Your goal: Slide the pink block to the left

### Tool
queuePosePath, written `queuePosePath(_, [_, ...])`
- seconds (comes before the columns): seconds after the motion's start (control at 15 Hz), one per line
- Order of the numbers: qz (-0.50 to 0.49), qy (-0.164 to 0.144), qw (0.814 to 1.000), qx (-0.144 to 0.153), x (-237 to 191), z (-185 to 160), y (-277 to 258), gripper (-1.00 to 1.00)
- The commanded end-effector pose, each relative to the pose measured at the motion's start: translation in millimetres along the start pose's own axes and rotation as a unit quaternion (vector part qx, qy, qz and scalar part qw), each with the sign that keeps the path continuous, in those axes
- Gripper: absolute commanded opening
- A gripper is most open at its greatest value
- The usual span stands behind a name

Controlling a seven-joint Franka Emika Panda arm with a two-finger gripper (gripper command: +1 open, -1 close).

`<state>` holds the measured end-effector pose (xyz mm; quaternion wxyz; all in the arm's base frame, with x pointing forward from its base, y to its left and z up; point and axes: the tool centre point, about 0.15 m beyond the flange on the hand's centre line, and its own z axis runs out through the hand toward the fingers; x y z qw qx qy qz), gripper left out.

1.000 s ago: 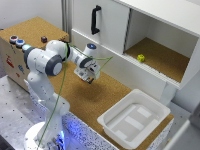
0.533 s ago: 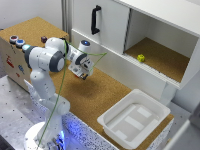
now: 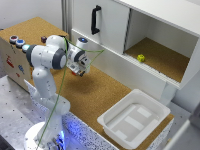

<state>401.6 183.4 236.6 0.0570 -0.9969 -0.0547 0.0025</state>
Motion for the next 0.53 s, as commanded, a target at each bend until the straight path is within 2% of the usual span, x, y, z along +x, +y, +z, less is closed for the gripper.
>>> queuePosePath(0.0, [-0.02, 0.013, 0.997, -0.078, -16.9, -60.1, -8.6, 1.0])
queuePosePath(0.47, [-0.044, 0.011, 0.996, -0.081, -8.9, -65.1, -15.1, 1.0])
